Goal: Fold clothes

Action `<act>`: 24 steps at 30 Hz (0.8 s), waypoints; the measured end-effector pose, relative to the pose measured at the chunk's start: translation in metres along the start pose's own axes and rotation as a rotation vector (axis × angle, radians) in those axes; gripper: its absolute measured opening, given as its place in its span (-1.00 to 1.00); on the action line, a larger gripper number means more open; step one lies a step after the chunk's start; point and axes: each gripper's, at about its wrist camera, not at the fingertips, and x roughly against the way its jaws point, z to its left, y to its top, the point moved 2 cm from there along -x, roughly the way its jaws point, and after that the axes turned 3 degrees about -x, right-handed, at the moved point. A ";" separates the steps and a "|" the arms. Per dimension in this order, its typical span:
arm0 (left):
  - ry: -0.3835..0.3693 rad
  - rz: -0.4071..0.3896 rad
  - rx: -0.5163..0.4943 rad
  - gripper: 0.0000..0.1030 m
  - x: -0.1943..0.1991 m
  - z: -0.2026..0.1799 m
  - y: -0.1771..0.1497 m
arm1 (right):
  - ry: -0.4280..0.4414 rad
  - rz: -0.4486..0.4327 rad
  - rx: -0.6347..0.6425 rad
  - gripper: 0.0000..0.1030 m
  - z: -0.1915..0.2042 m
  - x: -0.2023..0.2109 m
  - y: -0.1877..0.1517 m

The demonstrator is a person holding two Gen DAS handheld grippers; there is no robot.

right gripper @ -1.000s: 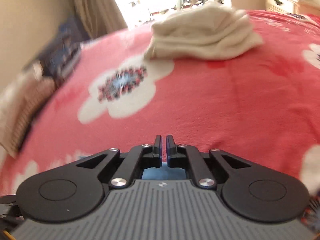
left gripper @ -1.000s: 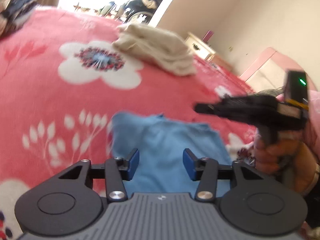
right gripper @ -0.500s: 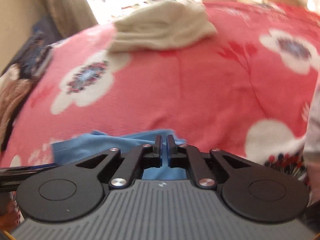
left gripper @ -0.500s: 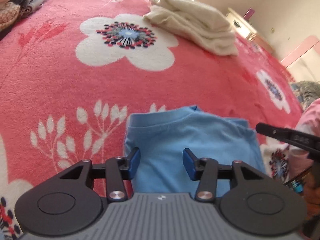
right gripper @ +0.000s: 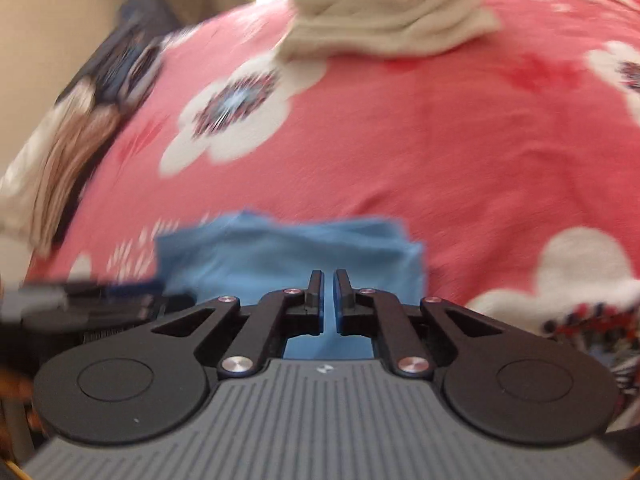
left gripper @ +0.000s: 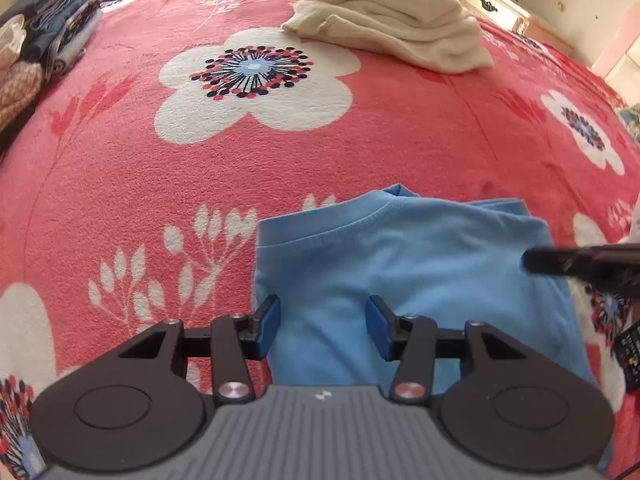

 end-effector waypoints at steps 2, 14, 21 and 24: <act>0.010 0.004 -0.009 -0.04 0.000 -0.002 0.000 | -0.074 -0.004 -0.047 -0.95 -0.011 -0.007 -0.001; 0.047 0.002 -0.039 -0.01 -0.003 -0.008 0.000 | 0.299 0.119 -0.213 -0.88 -0.018 0.028 -0.015; 0.063 0.008 -0.051 0.02 -0.002 -0.010 -0.001 | 0.127 0.148 -0.332 -0.96 -0.052 0.018 -0.049; 0.071 0.008 -0.054 0.04 -0.002 -0.011 -0.002 | 0.096 0.096 -0.353 -0.94 -0.057 0.030 -0.050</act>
